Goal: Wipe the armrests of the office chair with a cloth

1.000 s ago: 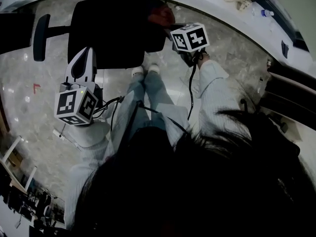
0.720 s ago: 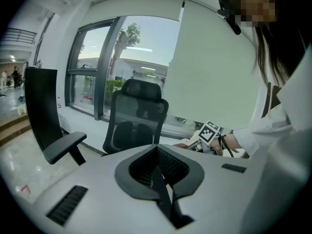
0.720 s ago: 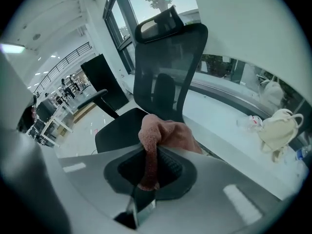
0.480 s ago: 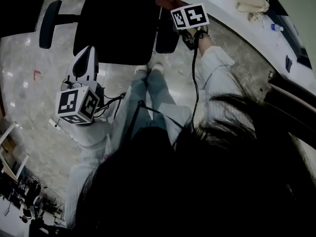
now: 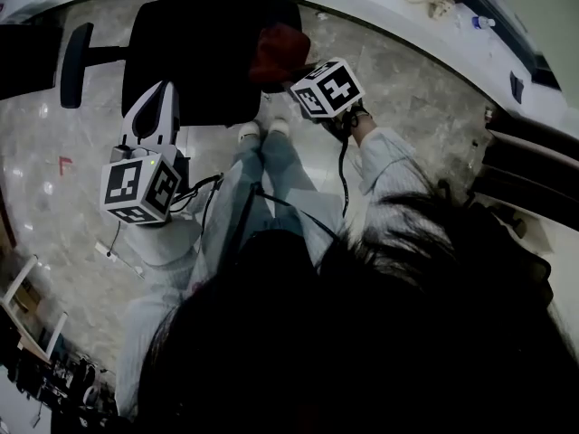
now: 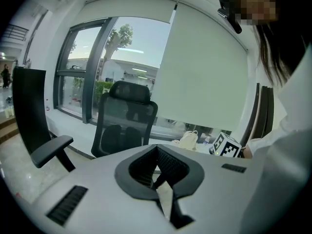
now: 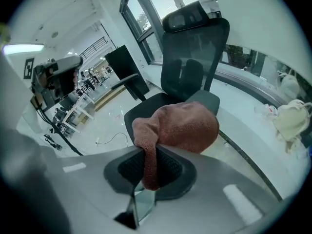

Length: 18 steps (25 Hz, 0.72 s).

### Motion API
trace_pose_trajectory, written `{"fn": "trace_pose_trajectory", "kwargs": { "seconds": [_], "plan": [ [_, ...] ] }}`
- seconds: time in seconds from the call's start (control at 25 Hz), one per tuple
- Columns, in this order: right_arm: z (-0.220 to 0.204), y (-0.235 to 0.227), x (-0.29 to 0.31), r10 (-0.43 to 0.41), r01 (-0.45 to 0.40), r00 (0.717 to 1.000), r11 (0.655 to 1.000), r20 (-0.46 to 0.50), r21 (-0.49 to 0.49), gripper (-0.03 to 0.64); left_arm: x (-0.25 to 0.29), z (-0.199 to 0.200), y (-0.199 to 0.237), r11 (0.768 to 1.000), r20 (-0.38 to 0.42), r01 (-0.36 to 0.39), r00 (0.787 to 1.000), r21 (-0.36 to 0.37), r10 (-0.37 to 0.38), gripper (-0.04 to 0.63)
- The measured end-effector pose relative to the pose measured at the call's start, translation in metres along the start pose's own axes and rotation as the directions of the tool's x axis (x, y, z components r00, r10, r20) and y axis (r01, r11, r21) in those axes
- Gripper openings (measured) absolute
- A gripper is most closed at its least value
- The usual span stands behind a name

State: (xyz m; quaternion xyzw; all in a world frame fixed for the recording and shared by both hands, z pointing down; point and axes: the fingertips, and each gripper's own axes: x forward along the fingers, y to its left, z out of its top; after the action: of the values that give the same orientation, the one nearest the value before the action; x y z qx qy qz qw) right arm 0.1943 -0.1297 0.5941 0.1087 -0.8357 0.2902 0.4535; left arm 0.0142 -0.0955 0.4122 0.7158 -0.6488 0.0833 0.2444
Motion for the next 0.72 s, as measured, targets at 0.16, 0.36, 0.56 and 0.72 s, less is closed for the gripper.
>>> {"fn": "trace_pose_trajectory", "kwargs": {
  "seconds": [0.16,0.36,0.56,0.72],
  "plan": [
    [-0.039,0.029,-0.011,0.021,-0.021,1.000,1.000,-0.009,0.005,0.028,0.002,0.002,-0.024,0.999,-0.002,0.043,0.999,0.014,-0.043,0.003],
    [-0.054,0.040,-0.019,0.014,-0.018,0.996,0.999,0.085,0.046,0.028,0.008,0.008,-0.048,0.997,-0.005,0.074,0.997,0.030,-0.074,0.003],
    [-0.016,0.049,-0.063,-0.049,0.034,0.953,0.998,0.298,0.056,0.027,0.005,0.021,-0.073,0.992,0.008,0.117,0.993,0.052,-0.118,0.003],
    [0.040,0.056,-0.140,-0.108,0.104,0.849,0.994,0.518,0.037,0.026,0.004,0.061,-0.105,0.978,0.078,0.173,0.980,0.113,-0.182,0.003]
  ]
}}
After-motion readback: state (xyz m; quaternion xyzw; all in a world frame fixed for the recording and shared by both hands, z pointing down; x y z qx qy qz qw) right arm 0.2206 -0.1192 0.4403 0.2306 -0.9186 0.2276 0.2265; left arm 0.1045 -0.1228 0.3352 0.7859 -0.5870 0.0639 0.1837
